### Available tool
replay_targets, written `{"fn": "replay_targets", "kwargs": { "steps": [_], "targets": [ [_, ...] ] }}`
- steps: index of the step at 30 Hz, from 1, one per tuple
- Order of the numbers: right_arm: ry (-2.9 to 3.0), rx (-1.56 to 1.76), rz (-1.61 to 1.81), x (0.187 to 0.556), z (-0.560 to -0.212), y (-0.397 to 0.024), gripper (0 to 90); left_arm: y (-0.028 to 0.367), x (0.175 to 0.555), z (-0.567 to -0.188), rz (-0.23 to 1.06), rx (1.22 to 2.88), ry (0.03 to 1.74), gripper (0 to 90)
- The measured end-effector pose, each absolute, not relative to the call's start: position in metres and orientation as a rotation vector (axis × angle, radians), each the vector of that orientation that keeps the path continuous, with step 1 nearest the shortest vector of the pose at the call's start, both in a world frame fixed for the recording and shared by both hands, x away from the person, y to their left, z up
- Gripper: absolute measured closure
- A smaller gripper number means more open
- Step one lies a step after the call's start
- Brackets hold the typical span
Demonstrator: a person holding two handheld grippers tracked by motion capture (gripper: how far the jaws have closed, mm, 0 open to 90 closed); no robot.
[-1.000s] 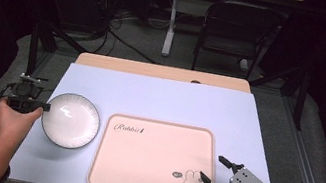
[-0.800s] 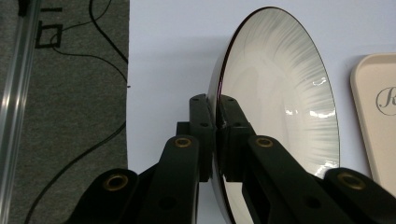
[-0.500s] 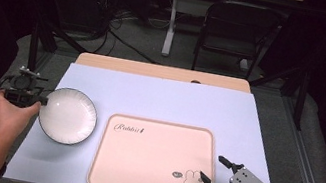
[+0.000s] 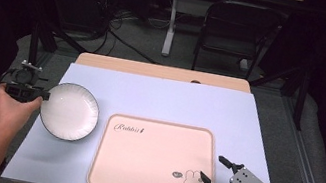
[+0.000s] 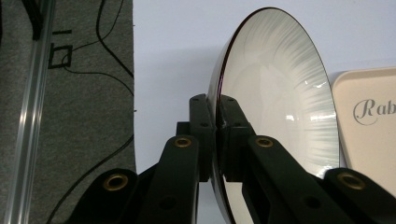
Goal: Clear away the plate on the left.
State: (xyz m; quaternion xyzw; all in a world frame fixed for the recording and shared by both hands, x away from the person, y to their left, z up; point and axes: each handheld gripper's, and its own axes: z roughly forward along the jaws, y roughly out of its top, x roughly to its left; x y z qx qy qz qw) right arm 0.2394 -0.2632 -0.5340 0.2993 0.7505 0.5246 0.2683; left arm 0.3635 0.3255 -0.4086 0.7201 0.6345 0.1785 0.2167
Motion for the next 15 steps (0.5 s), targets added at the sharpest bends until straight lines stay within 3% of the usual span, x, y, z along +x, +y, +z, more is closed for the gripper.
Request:
{"fn": "replay_targets", "kwargs": {
  "steps": [15],
  "targets": [
    [2.025,0.805,1.416,0.239,-0.534,-0.263,20.7,0.295,0.373,-0.394,0.500,2.050,1.662,86.1]
  ]
}}
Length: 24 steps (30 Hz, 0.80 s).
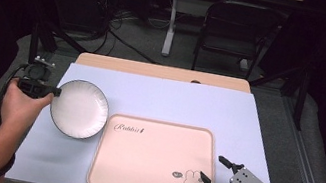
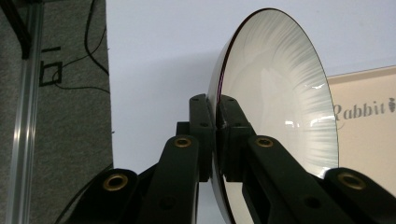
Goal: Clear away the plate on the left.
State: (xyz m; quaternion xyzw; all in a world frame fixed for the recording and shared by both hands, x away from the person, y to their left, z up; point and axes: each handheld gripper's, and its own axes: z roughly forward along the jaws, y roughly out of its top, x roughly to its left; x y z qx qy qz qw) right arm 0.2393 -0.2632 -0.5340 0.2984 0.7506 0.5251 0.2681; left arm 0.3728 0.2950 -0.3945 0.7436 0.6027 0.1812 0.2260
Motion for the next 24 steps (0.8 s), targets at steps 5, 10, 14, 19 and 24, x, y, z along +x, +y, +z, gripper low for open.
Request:
{"fn": "replay_targets", "kwargs": {
  "steps": [5,10,14,19,24],
  "targets": [
    [2.025,0.805,1.417,0.239,-0.534,-0.263,20.8,0.279,0.376,-0.391,0.499,2.087,1.616,86.1],
    [2.024,0.804,1.417,0.239,-0.534,-0.263,20.8,0.261,0.379,-0.390,0.485,2.124,1.567,86.1],
    [2.025,0.801,1.417,0.239,-0.534,-0.263,20.8,0.245,0.381,-0.388,0.480,2.151,1.525,86.1],
    [2.025,0.799,1.416,0.239,-0.534,-0.264,20.7,0.226,0.383,-0.387,0.468,2.181,1.476,86.0],
    [2.025,0.798,1.416,0.239,-0.534,-0.264,20.8,0.205,0.385,-0.388,0.441,2.211,1.419,86.0]
  ]
}}
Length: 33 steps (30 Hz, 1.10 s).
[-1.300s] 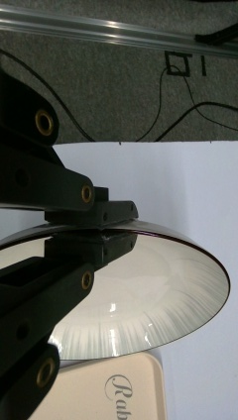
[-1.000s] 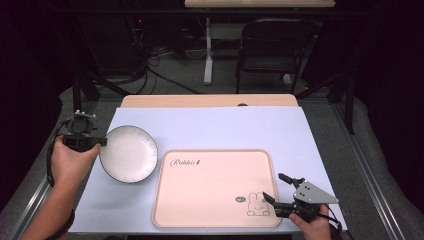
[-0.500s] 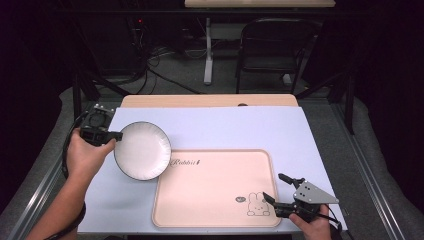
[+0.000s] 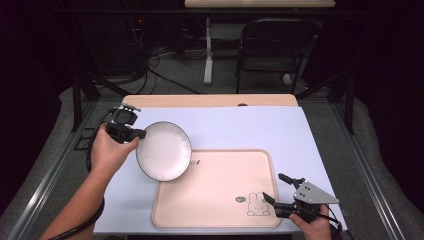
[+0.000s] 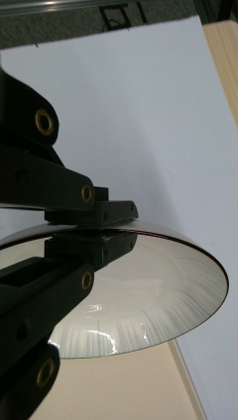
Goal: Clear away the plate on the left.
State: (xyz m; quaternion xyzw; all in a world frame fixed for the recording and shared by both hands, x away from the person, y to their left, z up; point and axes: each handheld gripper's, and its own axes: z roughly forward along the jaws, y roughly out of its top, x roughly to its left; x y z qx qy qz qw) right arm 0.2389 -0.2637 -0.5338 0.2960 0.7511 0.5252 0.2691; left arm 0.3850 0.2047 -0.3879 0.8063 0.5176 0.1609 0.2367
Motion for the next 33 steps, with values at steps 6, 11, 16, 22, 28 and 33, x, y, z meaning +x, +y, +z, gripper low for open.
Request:
{"fn": "replay_targets", "kwargs": {
  "steps": [6,11,16,22,28,33],
  "targets": [
    [2.025,0.798,1.416,0.239,-0.534,-0.264,20.8,0.174,0.384,-0.392,0.407,2.263,1.332,86.0],
    [2.024,0.801,1.418,0.239,-0.534,-0.264,20.8,0.151,0.381,-0.396,0.382,2.298,1.257,86.0],
    [2.024,0.797,1.419,0.239,-0.534,-0.264,20.8,0.130,0.376,-0.398,0.354,2.322,1.191,86.0],
    [2.023,0.798,1.419,0.238,-0.534,-0.264,20.8,0.106,0.370,-0.400,0.322,2.348,1.119,86.0],
    [2.023,0.797,1.421,0.238,-0.534,-0.264,20.8,0.089,0.366,-0.403,0.302,2.371,1.073,85.9],
    [2.023,0.795,1.422,0.238,-0.534,-0.264,20.8,0.084,0.364,-0.405,0.291,2.375,1.054,85.9]
  ]
}}
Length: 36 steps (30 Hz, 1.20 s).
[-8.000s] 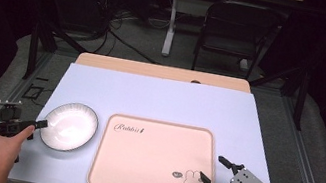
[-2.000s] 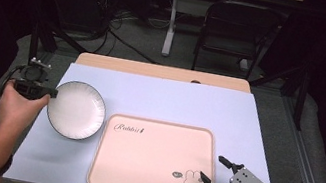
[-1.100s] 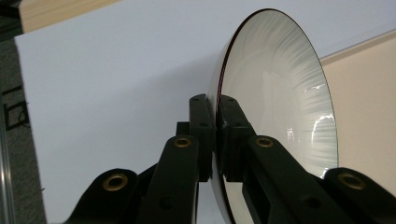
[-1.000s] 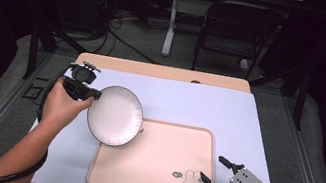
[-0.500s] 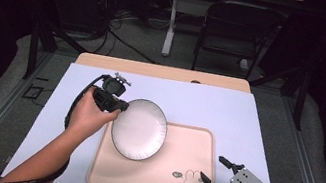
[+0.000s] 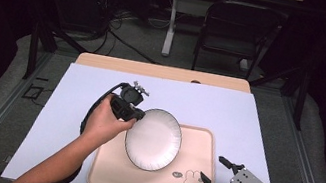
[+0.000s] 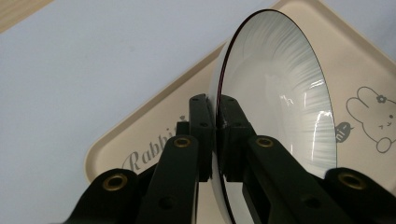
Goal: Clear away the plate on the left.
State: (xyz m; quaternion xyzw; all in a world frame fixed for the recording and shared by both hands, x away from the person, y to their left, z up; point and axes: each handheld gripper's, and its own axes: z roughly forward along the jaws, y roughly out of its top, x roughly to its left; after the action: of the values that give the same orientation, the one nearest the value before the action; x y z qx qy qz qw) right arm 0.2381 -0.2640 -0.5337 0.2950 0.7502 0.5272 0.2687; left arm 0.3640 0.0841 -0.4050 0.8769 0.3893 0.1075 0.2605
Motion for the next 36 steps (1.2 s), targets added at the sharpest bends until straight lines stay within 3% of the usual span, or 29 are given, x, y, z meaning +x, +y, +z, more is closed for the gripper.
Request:
{"fn": "replay_targets", "kwargs": {
  "steps": [36],
  "targets": [
    [2.024,0.797,1.417,0.239,-0.534,-0.264,20.7,0.096,0.357,-0.447,0.141,2.382,1.097,86.1]
  ]
}}
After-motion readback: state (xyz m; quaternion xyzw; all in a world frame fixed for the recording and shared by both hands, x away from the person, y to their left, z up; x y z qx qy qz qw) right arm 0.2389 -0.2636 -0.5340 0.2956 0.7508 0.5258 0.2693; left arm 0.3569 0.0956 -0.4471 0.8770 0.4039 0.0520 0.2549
